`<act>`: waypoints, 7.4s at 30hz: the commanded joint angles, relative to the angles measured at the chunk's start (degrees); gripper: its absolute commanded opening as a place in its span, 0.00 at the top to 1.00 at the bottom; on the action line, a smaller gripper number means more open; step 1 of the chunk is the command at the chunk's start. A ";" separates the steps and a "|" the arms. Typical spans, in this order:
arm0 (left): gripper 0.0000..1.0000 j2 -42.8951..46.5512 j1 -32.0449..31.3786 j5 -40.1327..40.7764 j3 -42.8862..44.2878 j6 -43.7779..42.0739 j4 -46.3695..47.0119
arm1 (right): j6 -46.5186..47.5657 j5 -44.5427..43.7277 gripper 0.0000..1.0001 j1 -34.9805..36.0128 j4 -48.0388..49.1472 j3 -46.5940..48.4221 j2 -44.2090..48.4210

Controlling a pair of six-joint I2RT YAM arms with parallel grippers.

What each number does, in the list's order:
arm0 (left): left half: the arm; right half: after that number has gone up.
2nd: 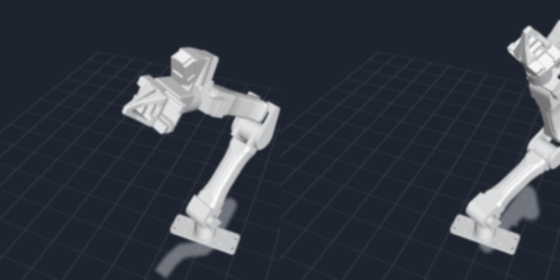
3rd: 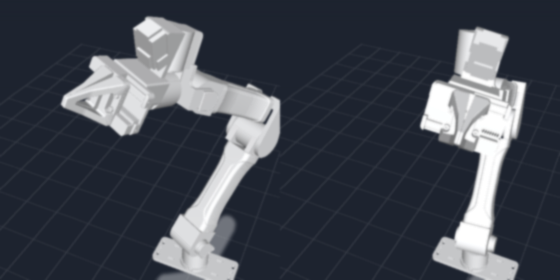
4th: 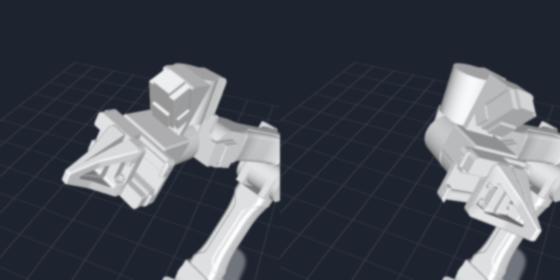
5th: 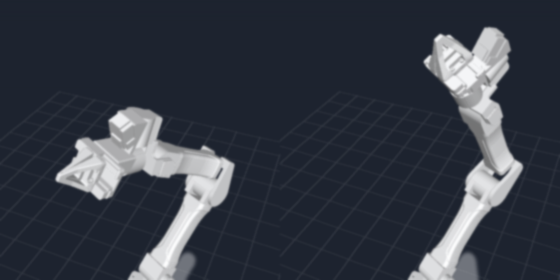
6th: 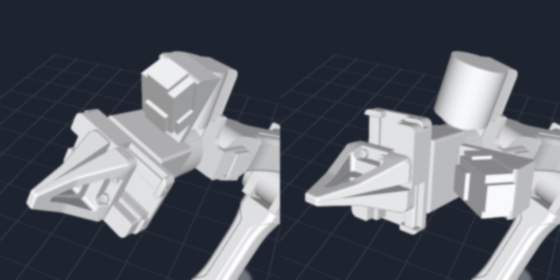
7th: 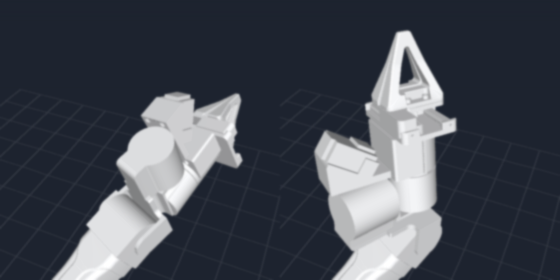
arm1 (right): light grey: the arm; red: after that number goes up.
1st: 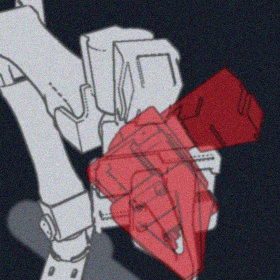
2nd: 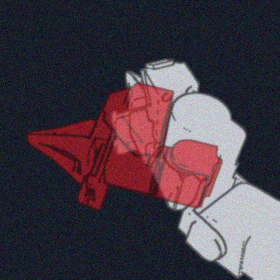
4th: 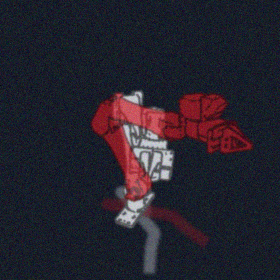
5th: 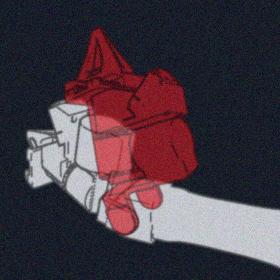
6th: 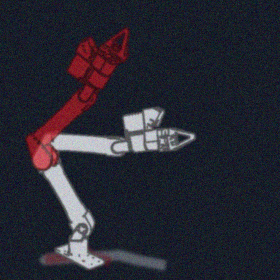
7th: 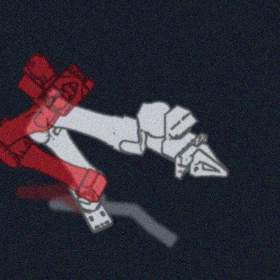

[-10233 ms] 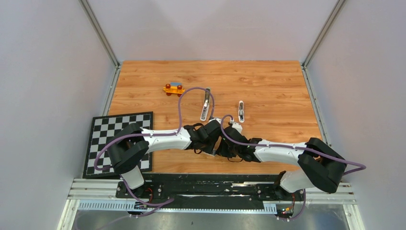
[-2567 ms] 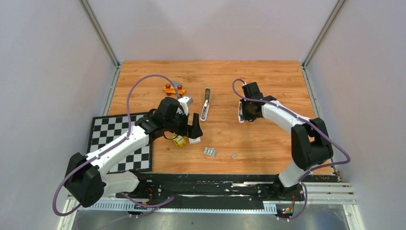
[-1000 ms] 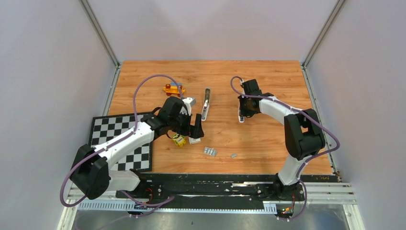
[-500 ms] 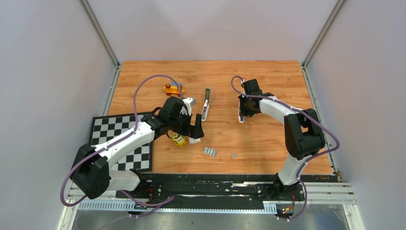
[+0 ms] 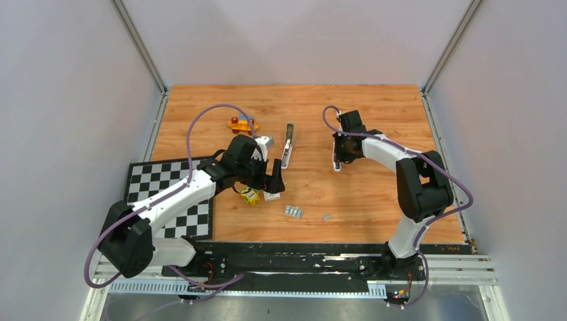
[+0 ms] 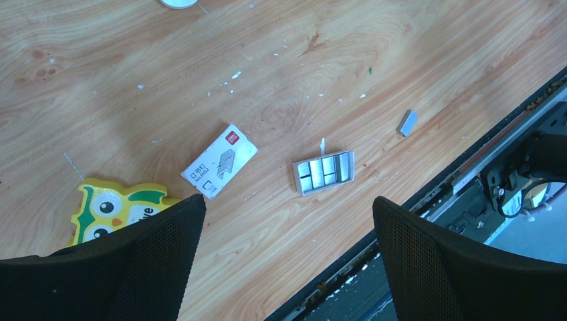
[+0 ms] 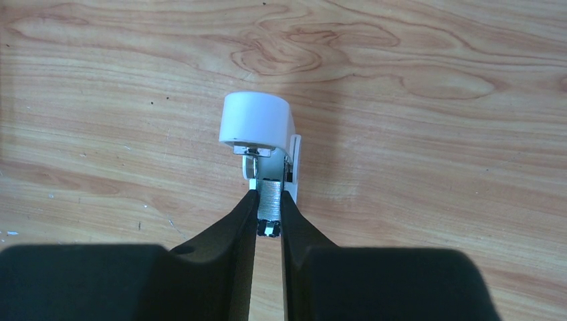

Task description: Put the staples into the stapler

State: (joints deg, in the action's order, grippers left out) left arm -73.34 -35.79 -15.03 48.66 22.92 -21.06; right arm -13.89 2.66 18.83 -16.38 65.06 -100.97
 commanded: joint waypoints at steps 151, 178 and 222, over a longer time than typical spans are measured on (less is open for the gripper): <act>0.49 -50.94 -13.12 16.97 31.66 10.00 35.55 | 2.45 23.42 0.62 -11.53 -21.10 30.29 -16.39; 0.60 -54.76 -13.08 18.77 34.93 6.35 31.30 | 5.35 24.99 0.68 -11.81 -23.69 23.74 -13.66; 0.49 -44.31 -12.28 11.54 30.56 13.08 31.62 | -1.81 25.42 0.69 -11.46 -18.04 10.34 -4.54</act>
State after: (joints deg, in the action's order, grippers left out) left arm -115.39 -48.34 -1.30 77.80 35.57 9.34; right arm -13.96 26.24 7.70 -35.27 77.10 -106.67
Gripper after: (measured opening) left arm 0.510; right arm 0.310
